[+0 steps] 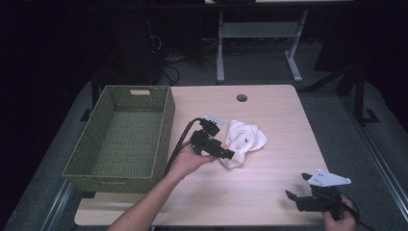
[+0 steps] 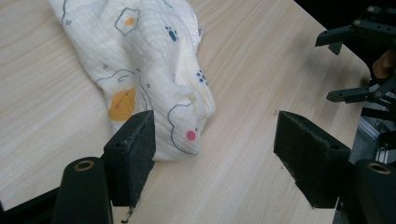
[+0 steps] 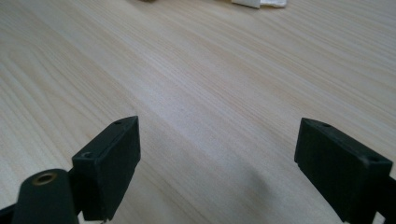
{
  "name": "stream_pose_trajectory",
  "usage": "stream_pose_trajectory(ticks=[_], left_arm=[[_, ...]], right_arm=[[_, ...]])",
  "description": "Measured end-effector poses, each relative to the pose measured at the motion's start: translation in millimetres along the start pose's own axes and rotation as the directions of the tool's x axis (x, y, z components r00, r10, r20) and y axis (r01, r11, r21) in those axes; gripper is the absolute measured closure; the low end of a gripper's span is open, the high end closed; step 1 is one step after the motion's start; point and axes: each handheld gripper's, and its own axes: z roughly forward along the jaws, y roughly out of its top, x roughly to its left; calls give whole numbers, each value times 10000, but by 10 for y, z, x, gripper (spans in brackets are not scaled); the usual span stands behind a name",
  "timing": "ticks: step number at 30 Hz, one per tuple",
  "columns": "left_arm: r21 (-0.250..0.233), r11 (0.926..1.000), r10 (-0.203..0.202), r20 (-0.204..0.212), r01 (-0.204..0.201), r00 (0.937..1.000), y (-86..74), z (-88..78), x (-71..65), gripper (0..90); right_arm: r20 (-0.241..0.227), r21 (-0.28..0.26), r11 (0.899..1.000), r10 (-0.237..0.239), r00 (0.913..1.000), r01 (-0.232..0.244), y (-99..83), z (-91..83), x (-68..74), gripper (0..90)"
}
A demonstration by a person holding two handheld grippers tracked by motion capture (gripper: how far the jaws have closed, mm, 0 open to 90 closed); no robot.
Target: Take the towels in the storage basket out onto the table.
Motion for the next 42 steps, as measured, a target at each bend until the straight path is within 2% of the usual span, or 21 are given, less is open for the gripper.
stream_pose_trajectory(ticks=[9, 15, 25, 28, 36, 42], left_arm=[[-443, 9990, -85, 98, 89, 9999, -153, -55, -21, 259], [-568, 9984, -6, 90, 11, 10000, -256, -77, -63, 255], [-371, 9990, 263, 194, -256, 9995, -469, -78, -153, 242], [-412, 9984, 390, 165, -383, 9991, -522, -85, -174, 242], [-605, 9977, 312, 355, -290, 9989, -703, -95, -195, 240], [-659, 9967, 482, 214, -467, 9986, -822, -93, -233, 241]], right_arm=[[13, 41, 10000, 53, 10000, -53, -7, 9, -9, 140], [6, 37, 10000, -2, 10000, 2, -5, 12, -6, 140], [-4, 47, 10000, 17, 10000, -17, -4, 18, -1, 140], [-4, 45, 10000, 7, 10000, -7, -3, 21, 1, 140], [-3, 64, 10000, -45, 10000, 45, -1, 28, 3, 140], [0, 107, 9999, -13, 10000, 13, -3, 32, 7, 140]])
